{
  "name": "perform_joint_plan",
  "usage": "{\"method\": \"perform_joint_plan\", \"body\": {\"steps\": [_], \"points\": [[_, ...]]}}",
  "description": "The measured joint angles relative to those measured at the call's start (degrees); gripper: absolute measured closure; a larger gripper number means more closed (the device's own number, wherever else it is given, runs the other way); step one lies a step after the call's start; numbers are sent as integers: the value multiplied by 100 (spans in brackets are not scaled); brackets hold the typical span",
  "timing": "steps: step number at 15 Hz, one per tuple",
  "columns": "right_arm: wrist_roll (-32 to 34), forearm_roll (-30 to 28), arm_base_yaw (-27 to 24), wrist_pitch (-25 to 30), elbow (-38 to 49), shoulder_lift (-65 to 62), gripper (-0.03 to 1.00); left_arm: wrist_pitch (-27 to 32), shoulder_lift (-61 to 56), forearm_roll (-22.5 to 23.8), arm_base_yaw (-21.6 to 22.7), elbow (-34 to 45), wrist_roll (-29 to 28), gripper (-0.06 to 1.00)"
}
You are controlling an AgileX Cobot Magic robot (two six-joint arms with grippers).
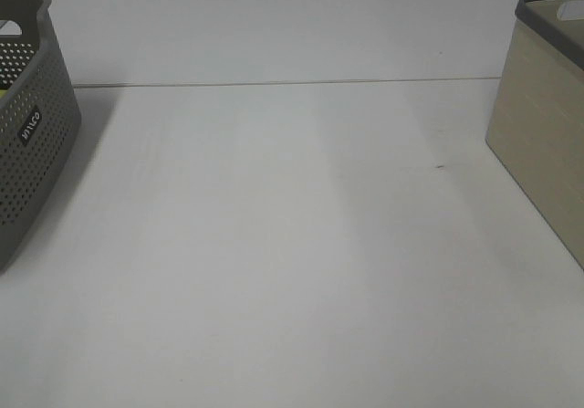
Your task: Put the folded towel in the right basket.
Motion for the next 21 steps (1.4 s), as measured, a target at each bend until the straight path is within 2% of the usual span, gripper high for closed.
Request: {"method": "perform_joint_plan", "body": {"steps": [4,21], "points": [[23,0,0,-86,642,-201,2,0,0,6,0,0,0,-4],[23,52,0,-92,670,-201,3,0,0,29,0,0,0,-4]]}}
